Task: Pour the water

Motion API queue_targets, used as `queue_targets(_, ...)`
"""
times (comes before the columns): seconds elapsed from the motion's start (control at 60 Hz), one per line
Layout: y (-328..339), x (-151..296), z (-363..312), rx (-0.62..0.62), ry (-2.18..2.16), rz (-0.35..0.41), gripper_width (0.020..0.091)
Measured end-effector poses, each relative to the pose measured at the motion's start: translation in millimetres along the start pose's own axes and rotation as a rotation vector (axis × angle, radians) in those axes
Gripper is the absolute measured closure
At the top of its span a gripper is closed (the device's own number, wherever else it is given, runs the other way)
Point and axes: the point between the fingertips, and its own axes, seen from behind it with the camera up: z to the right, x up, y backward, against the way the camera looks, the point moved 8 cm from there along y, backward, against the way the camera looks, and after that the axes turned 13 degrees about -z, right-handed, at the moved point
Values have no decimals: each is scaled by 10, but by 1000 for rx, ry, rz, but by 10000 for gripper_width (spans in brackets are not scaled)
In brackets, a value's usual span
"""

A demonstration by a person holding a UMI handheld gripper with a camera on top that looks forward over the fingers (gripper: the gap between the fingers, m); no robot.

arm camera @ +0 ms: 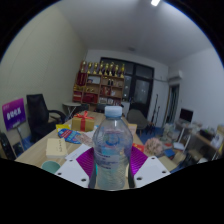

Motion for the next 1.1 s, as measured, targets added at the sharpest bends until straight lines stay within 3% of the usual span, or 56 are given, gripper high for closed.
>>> queue_targets(0.117, -377, -549, 104, 47, -102, -21, 657)
queue_targets(0.35, -643, -1194, 264, 114, -91, -103, 646)
queue_targets(0.367, -628, -1139, 284, 109, -89, -54, 638)
queue_targets(0.483, -644, -1231, 276, 103, -112, -19, 633)
queue_targets(0.617, -627, -1242, 311, 128, -124, -28, 475)
queue_targets(0.65, -602, -1266, 340, 126, -116, -78, 446)
queue_targets(0.683, -625, -1376, 360, 118, -108, -148, 357)
queue_targets(0.733, -567, -1491, 379, 120, -103, -209, 287)
queue_targets(1.1, 1066, -1291, 243, 52, -143, -270, 272)
